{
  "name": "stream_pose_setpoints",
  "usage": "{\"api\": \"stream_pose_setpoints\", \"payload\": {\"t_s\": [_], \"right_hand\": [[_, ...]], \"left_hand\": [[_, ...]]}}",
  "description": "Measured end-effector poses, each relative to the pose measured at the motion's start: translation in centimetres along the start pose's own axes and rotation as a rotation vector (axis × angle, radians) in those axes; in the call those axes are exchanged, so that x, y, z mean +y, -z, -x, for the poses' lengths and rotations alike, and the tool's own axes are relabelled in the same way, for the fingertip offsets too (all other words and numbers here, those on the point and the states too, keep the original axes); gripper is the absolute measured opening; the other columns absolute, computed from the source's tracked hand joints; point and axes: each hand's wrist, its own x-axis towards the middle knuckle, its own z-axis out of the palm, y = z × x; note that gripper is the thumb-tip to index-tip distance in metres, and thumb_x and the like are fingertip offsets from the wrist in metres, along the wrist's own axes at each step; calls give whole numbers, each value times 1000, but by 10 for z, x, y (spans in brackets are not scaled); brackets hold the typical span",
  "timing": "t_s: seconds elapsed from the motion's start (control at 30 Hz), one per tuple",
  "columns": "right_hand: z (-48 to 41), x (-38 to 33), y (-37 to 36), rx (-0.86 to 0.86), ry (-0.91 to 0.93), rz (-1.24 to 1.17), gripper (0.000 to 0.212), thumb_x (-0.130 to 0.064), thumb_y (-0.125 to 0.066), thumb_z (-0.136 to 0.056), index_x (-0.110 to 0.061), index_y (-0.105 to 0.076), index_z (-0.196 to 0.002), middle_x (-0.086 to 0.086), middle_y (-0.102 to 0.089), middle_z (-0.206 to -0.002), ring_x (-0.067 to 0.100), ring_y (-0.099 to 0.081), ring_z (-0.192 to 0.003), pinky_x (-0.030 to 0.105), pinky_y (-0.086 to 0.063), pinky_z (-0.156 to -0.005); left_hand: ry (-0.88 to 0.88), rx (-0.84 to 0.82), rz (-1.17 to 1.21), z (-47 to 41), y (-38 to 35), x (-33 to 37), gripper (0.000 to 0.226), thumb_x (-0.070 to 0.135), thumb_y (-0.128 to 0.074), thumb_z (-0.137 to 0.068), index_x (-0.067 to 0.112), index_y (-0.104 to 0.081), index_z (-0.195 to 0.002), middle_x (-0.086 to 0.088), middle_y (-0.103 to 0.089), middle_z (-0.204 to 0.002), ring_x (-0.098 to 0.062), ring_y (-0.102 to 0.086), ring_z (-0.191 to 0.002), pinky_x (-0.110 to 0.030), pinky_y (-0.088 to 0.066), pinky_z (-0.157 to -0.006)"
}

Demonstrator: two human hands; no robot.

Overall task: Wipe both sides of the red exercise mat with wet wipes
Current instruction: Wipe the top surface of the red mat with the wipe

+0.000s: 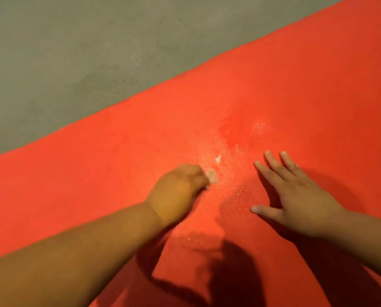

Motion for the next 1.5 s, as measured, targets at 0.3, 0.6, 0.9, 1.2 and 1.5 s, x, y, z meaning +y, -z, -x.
{"api": "stream_pose_setpoints", "payload": {"t_s": [0.3,0.6,0.9,1.2,1.5], "right_hand": [[-5,2,2,0,8,51,102,-85,-24,-69,-34,31,-137,-10,34,-147,20,27,-140,32,8,-112],[-5,5,-2,5,26,1,101,-89,-16,-64,-38,36,-133,-8,33,-150,22,28,-141,32,11,-112],[-44,-57,9,327,196,-309,53,-40,-66,-82,-21,-56,-130,5,-54,-124,26,-52,-112,32,-39,-97],[-106,-88,22,320,155,-266,15,-17,-58,-90,-14,-70,-98,6,-63,-102,25,-58,-100,31,-41,-85],[-120,-175,13,259,280,-165,25,-5,-50,-86,-12,-65,-105,9,-59,-106,28,-56,-101,33,-43,-87]], "left_hand": [[440,175,-71,-100,13,-65,18,18,-58,-91,12,-74,-96,-14,-62,-92,-34,-60,-90,-35,-39,-70],[206,-196,139,-58,0,31,19,14,-57,-86,25,-69,-97,3,-67,-101,-22,-61,-94,-27,-45,-73],[506,-95,383,-14,21,3,36,4,-59,-84,28,-39,-102,14,-70,-91,-9,-61,-82,-28,-44,-71],[841,-270,-126,79,76,-97,109,60,-80,-59,25,-27,-147,-12,-32,-149,-37,-28,-137,-48,-28,-112],[1084,-465,-64,127,99,-145,121,73,-65,-67,29,9,-152,-27,5,-156,-54,-5,-139,-49,-12,-116]]}}
